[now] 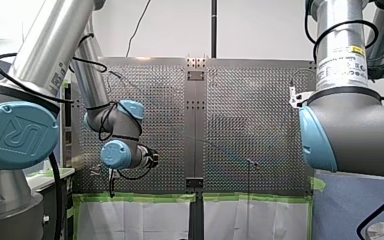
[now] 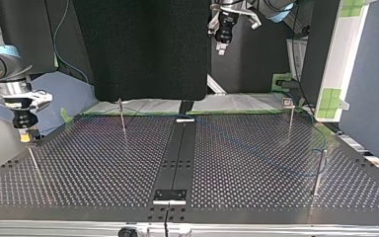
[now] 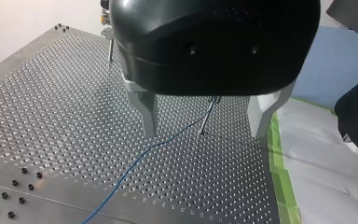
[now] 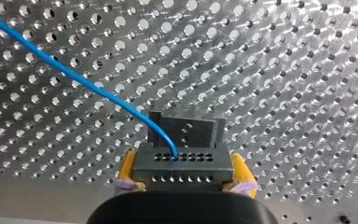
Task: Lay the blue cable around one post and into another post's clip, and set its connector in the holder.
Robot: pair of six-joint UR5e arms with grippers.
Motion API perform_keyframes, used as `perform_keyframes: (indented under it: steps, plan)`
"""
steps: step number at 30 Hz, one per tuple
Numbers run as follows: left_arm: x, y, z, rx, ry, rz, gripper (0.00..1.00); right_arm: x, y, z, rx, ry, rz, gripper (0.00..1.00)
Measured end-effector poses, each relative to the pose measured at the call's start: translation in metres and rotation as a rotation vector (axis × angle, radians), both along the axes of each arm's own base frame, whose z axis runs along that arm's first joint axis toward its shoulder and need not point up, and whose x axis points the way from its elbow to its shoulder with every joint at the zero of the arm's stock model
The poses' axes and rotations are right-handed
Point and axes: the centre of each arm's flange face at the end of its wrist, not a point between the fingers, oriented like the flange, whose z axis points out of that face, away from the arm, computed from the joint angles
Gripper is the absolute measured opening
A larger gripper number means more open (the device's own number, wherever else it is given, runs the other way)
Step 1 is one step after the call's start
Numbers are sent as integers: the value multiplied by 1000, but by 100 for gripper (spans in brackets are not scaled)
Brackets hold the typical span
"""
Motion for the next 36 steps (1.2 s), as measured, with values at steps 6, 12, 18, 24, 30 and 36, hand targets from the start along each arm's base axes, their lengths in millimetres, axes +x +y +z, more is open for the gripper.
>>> perform_keyframes:
  steps: [6, 12, 18, 24, 30, 36]
  plan:
    - [0, 0, 0, 0, 0, 0, 95, 0, 0, -8, 13, -3, -1, 0]
    - [0, 0, 0, -1, 1, -1, 95, 2, -3, -21, 31, -10, 1, 0]
    - [0, 0, 0, -2, 1, -1, 95, 3, -5, -22, 25, -37, 5, 0]
    - [-1, 0, 0, 0, 5, -1, 95, 6, -6, -20, 22, -74, 22, 0]
    - [-1, 1, -1, 3, 9, -1, 95, 11, -6, -19, 27, -89, 40, 0]
    - [-1, 0, -1, 3, 10, -1, 95, 12, -7, -15, 27, -93, 44, 0]
